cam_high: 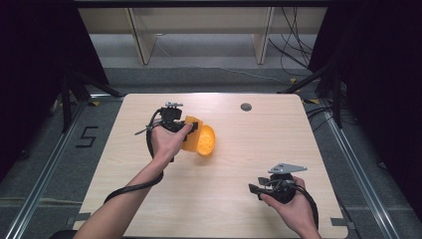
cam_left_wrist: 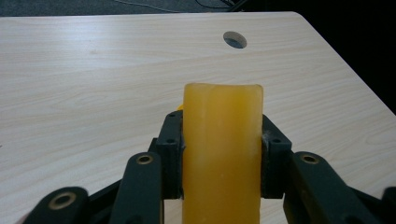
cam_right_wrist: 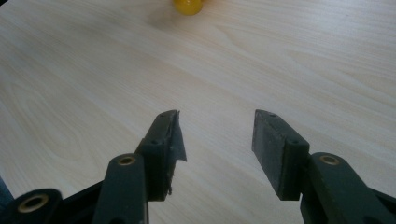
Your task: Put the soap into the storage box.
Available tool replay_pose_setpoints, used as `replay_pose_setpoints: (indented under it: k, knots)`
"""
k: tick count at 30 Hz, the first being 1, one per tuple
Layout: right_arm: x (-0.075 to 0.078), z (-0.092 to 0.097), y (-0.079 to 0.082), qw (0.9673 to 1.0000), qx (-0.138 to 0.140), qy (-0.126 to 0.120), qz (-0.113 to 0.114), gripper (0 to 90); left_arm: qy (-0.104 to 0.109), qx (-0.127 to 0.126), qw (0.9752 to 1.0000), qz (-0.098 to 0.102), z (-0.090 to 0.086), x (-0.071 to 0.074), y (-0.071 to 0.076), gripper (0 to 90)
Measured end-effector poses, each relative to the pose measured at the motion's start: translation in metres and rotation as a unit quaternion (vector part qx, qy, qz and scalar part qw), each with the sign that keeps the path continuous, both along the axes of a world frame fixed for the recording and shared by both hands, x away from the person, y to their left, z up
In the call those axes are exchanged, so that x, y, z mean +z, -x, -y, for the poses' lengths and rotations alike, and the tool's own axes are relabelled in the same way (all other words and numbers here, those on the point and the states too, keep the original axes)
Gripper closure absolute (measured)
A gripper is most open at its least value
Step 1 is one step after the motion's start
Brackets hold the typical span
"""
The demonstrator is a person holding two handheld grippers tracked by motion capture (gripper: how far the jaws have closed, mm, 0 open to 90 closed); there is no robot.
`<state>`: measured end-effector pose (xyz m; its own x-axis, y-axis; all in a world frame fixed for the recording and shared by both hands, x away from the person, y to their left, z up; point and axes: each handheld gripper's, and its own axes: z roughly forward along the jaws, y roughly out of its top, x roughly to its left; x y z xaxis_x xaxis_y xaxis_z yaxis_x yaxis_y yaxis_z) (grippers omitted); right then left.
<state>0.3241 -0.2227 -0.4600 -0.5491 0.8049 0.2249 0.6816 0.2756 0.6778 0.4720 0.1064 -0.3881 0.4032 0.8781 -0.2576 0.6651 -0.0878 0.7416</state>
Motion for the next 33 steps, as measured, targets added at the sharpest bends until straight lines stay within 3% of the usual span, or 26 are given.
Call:
replay_pose_setpoints:
  k: [7,8,10,11,25,26,27,33]
  knots:
    - [-0.002,0.0,-0.002,0.9999,0.01,-0.004,0.009,51.5,0.009,0.009,0.9999,-0.001,0.006,0.001,-0.003,60.6]
    - [-0.001,0.0,-0.001,1.0,-0.004,0.002,-0.001,51.5,0.006,0.008,0.9999,-0.003,0.007,0.0,-0.004,60.6]
    - [-0.002,0.0,-0.002,0.9999,0.01,-0.003,0.009,51.5,0.008,0.01,0.9999,-0.006,0.009,-0.001,-0.005,60.6]
    - [-0.002,0.0,-0.001,1.0,0.003,-0.001,0.001,51.5,0.007,0.01,0.9999,-0.008,0.01,-0.002,-0.006,60.6]
    - [-0.001,0.0,-0.001,1.0,0.007,0.0,0.002,51.5,0.01,0.021,0.9993,-0.028,0.017,-0.003,-0.013,60.5]
    - [0.0,0.0,0.0,1.0,0.001,0.001,-0.009,51.5,0.011,0.024,0.9993,-0.028,0.018,-0.004,-0.014,60.5]
    - [-0.001,0.001,-0.001,1.0,0.008,0.001,0.002,51.5,0.01,0.022,0.9992,-0.03,0.017,-0.004,-0.014,60.5]
    - [-0.001,0.0,0.0,1.0,0.009,0.001,0.002,51.5,0.008,0.029,0.999,-0.034,0.02,-0.004,-0.017,60.5]
